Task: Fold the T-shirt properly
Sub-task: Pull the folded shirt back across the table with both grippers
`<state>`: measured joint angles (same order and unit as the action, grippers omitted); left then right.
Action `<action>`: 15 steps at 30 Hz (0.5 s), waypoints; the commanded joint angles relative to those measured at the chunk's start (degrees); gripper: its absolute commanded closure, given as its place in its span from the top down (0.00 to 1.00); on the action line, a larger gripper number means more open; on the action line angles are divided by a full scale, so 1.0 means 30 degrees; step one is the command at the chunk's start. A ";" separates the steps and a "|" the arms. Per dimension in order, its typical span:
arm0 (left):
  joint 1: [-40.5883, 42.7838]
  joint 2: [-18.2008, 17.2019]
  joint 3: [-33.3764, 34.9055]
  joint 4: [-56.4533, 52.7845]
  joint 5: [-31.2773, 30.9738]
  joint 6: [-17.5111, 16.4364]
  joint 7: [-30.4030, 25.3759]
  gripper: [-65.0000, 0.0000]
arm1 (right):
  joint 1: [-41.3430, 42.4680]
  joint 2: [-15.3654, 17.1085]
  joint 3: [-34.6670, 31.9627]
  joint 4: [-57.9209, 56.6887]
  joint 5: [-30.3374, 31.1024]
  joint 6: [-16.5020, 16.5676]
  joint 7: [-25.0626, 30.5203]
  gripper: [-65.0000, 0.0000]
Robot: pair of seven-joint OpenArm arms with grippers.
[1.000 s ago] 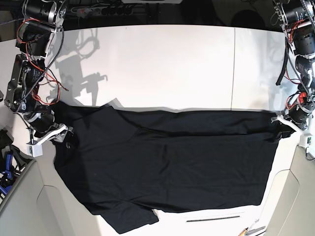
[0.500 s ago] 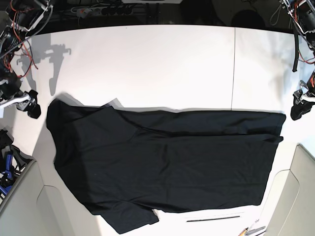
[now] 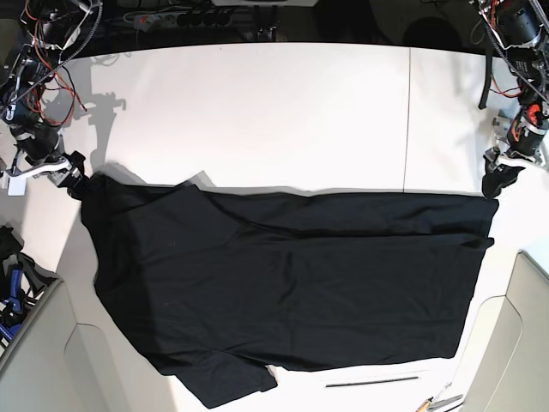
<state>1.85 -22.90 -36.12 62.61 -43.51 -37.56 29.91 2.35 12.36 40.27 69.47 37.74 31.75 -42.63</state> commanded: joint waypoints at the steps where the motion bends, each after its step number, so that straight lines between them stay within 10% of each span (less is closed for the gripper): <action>1: -0.0648 -0.0452 0.0219 -0.0015 -0.0022 -0.0015 -0.0189 0.61 | 0.0423 0.0146 -0.0189 0.0066 0.0058 0.0058 0.0080 0.58; 11: -0.3060 -0.0459 0.1698 -0.1435 0.2025 0.1960 -0.0415 0.59 | 0.1005 -0.1129 -0.1909 -0.0087 -0.0007 0.0058 0.0240 0.57; 15: -0.3155 -0.0466 0.1698 -0.1443 0.2033 0.1945 -0.0765 0.20 | 0.1013 -0.1311 -0.1967 -0.0087 -0.0087 0.0058 0.0787 0.27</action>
<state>-6.66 -23.14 -30.85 57.60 -36.73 -31.48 28.64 4.69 7.62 34.28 68.58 36.99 31.68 -40.99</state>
